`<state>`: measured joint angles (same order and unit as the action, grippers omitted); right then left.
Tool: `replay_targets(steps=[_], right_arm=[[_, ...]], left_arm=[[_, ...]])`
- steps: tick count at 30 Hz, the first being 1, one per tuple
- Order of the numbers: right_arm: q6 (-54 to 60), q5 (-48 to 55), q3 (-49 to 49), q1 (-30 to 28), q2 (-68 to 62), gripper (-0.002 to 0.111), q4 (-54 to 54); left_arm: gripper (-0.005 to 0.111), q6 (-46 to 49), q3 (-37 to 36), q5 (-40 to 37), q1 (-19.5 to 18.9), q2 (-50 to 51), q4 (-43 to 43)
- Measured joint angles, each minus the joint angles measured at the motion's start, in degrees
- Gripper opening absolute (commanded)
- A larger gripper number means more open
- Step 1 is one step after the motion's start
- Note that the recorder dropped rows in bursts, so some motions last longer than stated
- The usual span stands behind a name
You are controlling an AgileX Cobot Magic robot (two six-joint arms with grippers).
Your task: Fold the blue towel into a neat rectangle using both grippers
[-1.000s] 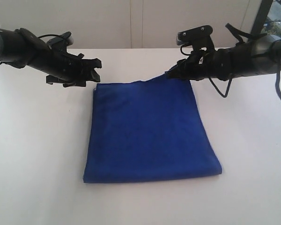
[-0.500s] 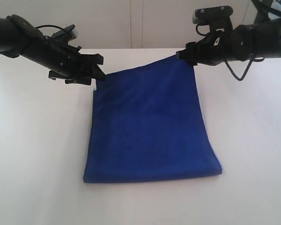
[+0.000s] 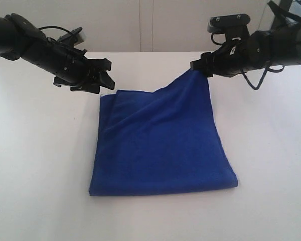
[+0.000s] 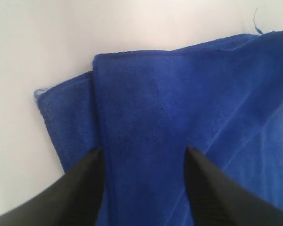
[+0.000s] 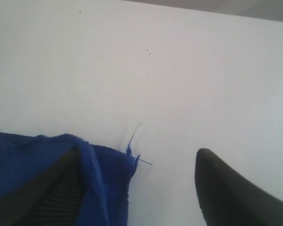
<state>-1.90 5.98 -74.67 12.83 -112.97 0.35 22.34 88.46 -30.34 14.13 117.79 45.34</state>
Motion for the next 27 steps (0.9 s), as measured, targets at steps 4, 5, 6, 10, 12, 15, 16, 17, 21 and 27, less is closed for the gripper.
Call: replay_targets(steps=[4,5,6,10,12,15,16,17,21,27], right_arm=[[0.0,0.0,0.0,0.0,-1.5,0.062,0.0],[-0.1,0.1,0.0,0.0,-1.8,0.062,0.0],[-0.2,0.3,0.0,0.0,-2.0,0.062,0.0],[-0.8,1.4,0.0,0.0,-2.8,0.062,0.0],[-1.0,1.6,0.0,0.0,-2.9,0.062,0.0],[-1.1,1.6,0.0,0.0,-2.9,0.062,0.1],[-1.1,1.6,0.0,0.0,-2.9,0.062,0.1],[-1.1,1.6,0.0,0.0,-2.9,0.062,0.1],[-1.1,1.6,0.0,0.0,-2.9,0.062,0.1],[-1.1,1.6,0.0,0.0,-3.0,0.062,0.1]], left_arm=[[0.052,0.4,0.0,0.0,0.0,0.0,0.0],[0.05,0.9,0.0,0.0,0.0,0.0,0.0],[0.047,1.8,0.0,0.1,0.0,0.0,0.1],[0.042,5.7,0.1,3.5,0.0,0.0,0.1],[0.042,6.7,1.0,5.5,0.0,0.3,0.1],[0.042,7.8,4.7,6.5,0.0,2.2,0.1],[0.042,8.2,5.5,6.5,0.0,2.9,0.1],[0.042,8.5,6.9,6.5,0.0,3.9,0.1],[0.042,9.9,11.9,6.3,0.0,8.6,0.2],[0.042,12.7,17.9,2.8,0.0,15.0,3.5]])
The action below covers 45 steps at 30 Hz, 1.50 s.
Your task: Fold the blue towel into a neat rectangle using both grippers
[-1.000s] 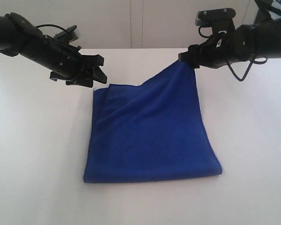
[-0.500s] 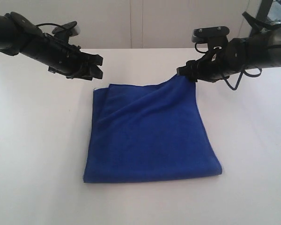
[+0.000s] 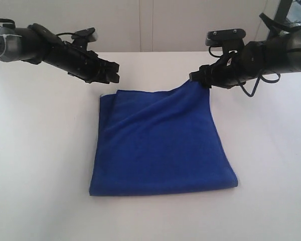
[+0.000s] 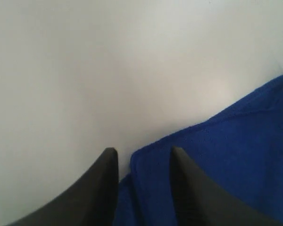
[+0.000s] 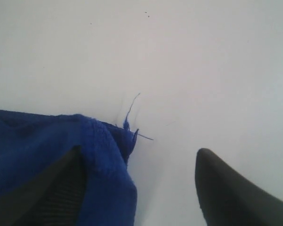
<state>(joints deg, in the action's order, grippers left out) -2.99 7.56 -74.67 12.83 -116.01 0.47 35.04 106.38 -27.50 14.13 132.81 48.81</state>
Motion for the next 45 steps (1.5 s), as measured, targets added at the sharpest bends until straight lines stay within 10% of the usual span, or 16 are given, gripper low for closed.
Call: replay_targets(steps=[7,12,39,45], right_arm=[[0.0,0.0,0.0,0.0,0.0,0.055,0.1],[0.0,0.0,0.0,0.0,0.0,0.0,0.1],[-0.3,0.0,0.0,0.0,0.0,0.0,1.2],[-0.5,0.0,0.0,0.0,0.0,0.0,1.2]], left_arm=[[0.042,3.3,2.7,-1.6,0.0,3.7,0.7],[0.042,3.8,2.7,-2.0,0.0,4.5,0.9],[0.041,11.2,3.0,0.7,0.6,6.4,6.9],[0.021,12.4,3.0,1.1,1.2,6.4,6.9]])
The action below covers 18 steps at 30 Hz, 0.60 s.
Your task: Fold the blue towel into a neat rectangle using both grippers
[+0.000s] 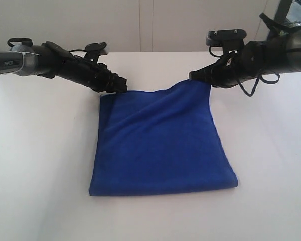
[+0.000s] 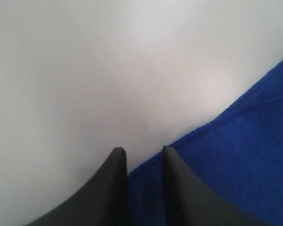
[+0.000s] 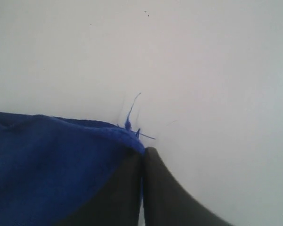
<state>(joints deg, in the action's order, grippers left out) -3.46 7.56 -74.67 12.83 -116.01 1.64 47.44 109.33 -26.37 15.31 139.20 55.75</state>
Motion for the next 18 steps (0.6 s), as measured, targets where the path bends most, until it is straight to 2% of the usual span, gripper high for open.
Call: replay_targets(steps=[5,18], right_arm=[[0.0,0.0,0.0,0.0,0.0,0.0,0.0],[0.0,-0.3,0.0,0.0,0.0,0.0,0.0]], left_arm=[[0.001,0.1,0.0,0.1,0.0,0.1,0.0],[0.0,-0.6,0.0,0.4,0.0,-2.4,-0.3]])
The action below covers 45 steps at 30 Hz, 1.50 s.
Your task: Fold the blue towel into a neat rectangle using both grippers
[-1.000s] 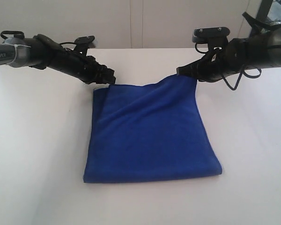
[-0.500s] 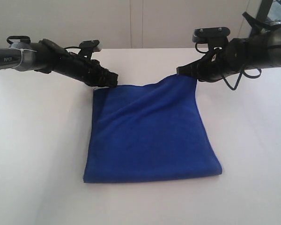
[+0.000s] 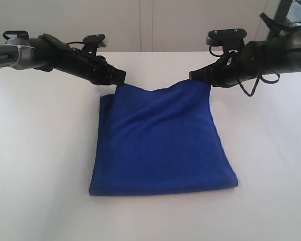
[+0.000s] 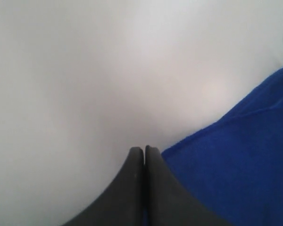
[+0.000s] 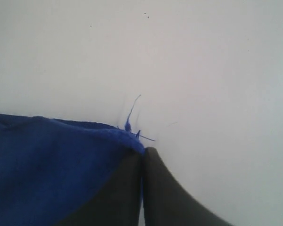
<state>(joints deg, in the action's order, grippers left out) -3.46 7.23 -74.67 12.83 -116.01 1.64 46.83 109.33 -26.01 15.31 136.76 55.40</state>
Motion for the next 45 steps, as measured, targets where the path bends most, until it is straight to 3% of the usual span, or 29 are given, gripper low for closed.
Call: replay_targets(steps=[8,18,35,45], right_arm=[[0.0,-0.4,0.0,0.0,0.0,0.0,0.0],[0.0,-2.5,0.0,0.0,0.0,0.0,0.0],[1.4,-3.2,0.0,1.1,0.0,0.0,0.0],[1.4,-7.5,0.0,1.5,0.0,0.0,0.0]], left_arm=[[0.0,-0.9,0.0,-1.5,-1.3,-5.7,-1.9],[0.0,-4.4,0.0,-3.8,-2.7,-5.8,-6.6],[0.0,-6.1,0.0,-8.1,-4.6,-7.9,-7.7],[0.0,-9.2,0.0,-8.0,-4.6,-7.7,-13.5]])
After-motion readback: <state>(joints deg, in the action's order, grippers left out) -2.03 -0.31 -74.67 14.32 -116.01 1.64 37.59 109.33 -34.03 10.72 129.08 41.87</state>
